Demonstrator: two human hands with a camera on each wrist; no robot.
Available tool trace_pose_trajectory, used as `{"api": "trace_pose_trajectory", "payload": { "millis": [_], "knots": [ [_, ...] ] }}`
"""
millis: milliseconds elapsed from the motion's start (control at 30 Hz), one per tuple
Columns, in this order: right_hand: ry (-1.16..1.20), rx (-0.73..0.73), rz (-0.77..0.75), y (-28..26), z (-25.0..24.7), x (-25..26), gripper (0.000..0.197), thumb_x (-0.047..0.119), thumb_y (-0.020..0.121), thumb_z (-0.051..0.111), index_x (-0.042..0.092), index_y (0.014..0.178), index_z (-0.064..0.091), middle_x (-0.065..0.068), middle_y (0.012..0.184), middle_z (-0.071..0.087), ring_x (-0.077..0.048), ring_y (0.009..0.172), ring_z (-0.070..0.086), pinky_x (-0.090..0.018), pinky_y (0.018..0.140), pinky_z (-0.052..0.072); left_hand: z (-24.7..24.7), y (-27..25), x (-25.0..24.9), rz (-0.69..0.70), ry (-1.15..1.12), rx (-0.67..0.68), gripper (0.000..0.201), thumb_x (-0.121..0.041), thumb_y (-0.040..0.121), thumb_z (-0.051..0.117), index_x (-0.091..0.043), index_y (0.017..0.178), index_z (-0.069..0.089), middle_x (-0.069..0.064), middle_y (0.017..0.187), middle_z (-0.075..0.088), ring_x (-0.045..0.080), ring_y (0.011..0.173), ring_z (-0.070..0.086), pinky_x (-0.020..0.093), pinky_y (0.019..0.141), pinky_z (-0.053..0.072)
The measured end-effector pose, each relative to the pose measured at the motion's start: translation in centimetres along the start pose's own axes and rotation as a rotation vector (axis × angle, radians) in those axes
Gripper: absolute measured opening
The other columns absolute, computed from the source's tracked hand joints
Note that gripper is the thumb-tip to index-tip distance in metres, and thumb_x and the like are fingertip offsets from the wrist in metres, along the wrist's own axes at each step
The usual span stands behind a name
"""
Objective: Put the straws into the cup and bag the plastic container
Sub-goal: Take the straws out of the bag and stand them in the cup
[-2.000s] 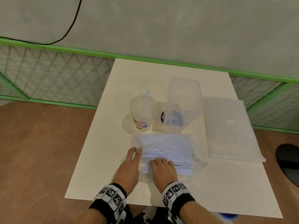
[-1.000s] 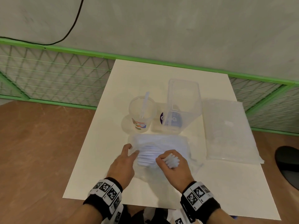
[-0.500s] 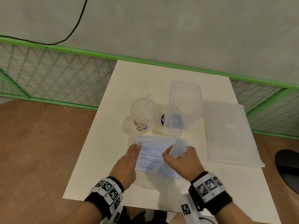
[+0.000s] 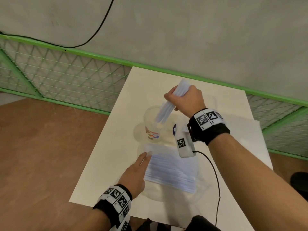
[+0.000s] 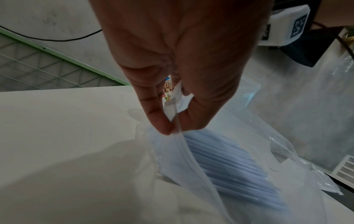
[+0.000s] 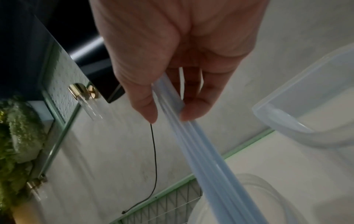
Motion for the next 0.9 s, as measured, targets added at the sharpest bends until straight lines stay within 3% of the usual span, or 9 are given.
{"api": "trace_pose_trajectory", "payload": {
  "millis": [133,267,367,467,600,700,767,833,900],
  "knots": [
    [-0.13,-0.078,-0.077,0.2,-0.4,-0.8,0.033,0.041,0.077,0.076,0.027,0.105,0.067,0.008,0.101,0.063,-0.009,0.082,0.055,-0.024,0.079,0.044,-0.2,0.1,-0.1,-0.01,-0.026,-0.016,0.098,0.01,0.076,0.046,-0.033,0.154,0.005,-0.015,0.159,0.005,0.025,0.094,0.06,0.025,0.077,0.045],
    [-0.157,-0.141,-0.282,-3.2,-2.1,0.0,0.023,0.02,0.082,0.064,0.024,0.104,0.066,0.005,0.103,0.061,-0.011,0.077,0.057,-0.012,0.072,0.041,0.2,0.1,-0.3,-0.001,-0.03,-0.024,0.097,0.01,0.077,0.047,-0.032,0.154,0.006,-0.015,0.16,0.004,0.022,0.09,0.06,0.021,0.074,0.043],
    [-0.137,0.001,-0.391,-8.6,-0.9,-1.0,0.027,0.014,0.073,0.052,0.022,0.094,0.067,0.008,0.091,0.064,-0.004,0.066,0.056,-0.017,0.069,0.043,0.4,0.2,-0.3,0.001,-0.037,-0.021,0.097,0.01,0.076,0.047,-0.032,0.154,0.007,-0.016,0.159,0.004,0.021,0.083,0.058,0.022,0.072,0.046],
    [-0.287,0.28,-0.314,-14.0,2.5,-4.7,0.028,0.018,0.076,0.046,0.023,0.093,0.067,0.006,0.087,0.064,-0.009,0.073,0.056,-0.028,0.075,0.048,0.6,0.2,-0.7,-0.004,-0.048,-0.025,0.092,0.007,0.079,0.047,-0.029,0.154,0.009,-0.015,0.159,0.005,0.023,0.084,0.057,0.022,0.071,0.042],
    [-0.552,0.601,-0.134,-18.3,7.2,-11.8,0.04,0.01,0.089,0.046,0.019,0.126,0.057,-0.001,0.125,0.056,-0.024,0.111,0.054,-0.038,0.092,0.046,0.9,0.1,-1.1,0.004,-0.067,-0.022,0.091,0.007,0.081,0.048,-0.029,0.154,0.006,-0.012,0.16,0.003,0.023,0.104,0.059,0.019,0.078,0.042],
    [-0.732,0.636,-0.132,-19.9,9.4,-15.2,0.049,0.008,0.09,0.045,0.016,0.139,0.043,-0.004,0.141,0.042,-0.029,0.121,0.044,-0.04,0.093,0.044,0.8,0.0,-0.7,-0.014,-0.076,-0.029,0.09,0.006,0.081,0.048,-0.03,0.154,0.008,-0.012,0.16,0.004,0.023,0.097,0.06,0.021,0.077,0.044],
    [-0.789,0.597,-0.114,-20.5,10.4,-16.5,0.05,0.007,0.088,0.05,0.016,0.137,0.043,-0.003,0.14,0.043,-0.03,0.121,0.045,-0.041,0.092,0.045,0.8,-0.2,-0.4,-0.024,-0.064,-0.03,0.09,0.006,0.08,0.047,-0.031,0.153,0.009,-0.013,0.159,0.006,0.024,0.091,0.06,0.026,0.076,0.048],
    [-0.793,0.542,-0.107,-20.7,11.0,-17.1,0.05,0.008,0.08,0.062,0.018,0.128,0.053,-0.002,0.128,0.054,-0.028,0.108,0.055,-0.04,0.082,0.05,0.8,-0.3,-0.3,-0.026,-0.06,-0.026,0.09,0.005,0.08,0.047,-0.032,0.153,0.009,-0.013,0.158,0.006,0.023,0.088,0.06,0.028,0.075,0.05],
    [-0.797,0.492,-0.124,-20.7,11.4,-17.2,0.053,0.013,0.061,0.078,0.021,0.112,0.063,0.001,0.107,0.064,-0.024,0.087,0.063,-0.036,0.066,0.054,0.9,-0.3,-0.3,-0.027,-0.061,-0.025,0.09,0.004,0.08,0.048,-0.032,0.152,0.009,-0.014,0.158,0.006,0.023,0.087,0.06,0.028,0.076,0.05]
  ]
}}
Point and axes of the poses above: each hand's wrist, its own y-axis towards the middle knuckle, its own z-axis out of the palm, x = y × z, the point moved 2 cm from there along y, towards the middle knuckle
